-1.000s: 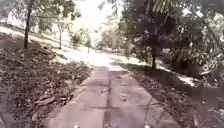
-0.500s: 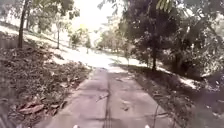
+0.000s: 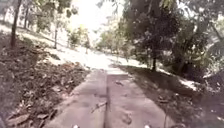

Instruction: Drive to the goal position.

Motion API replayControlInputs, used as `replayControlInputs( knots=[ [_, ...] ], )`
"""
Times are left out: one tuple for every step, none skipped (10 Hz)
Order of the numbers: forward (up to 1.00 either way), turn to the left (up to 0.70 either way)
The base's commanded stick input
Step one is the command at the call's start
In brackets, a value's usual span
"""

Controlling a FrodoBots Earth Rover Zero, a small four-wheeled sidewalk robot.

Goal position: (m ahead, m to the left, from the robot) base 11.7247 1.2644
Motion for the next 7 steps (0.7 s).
replayControlInputs(
  knots=[
    [0.45, 0.00],
    [0.45, 0.00],
    [0.45, 0.00],
    [0.45, 0.00],
    [0.45, 0.00],
    [0.45, 0.00],
    [0.45, 0.00]
  ],
)
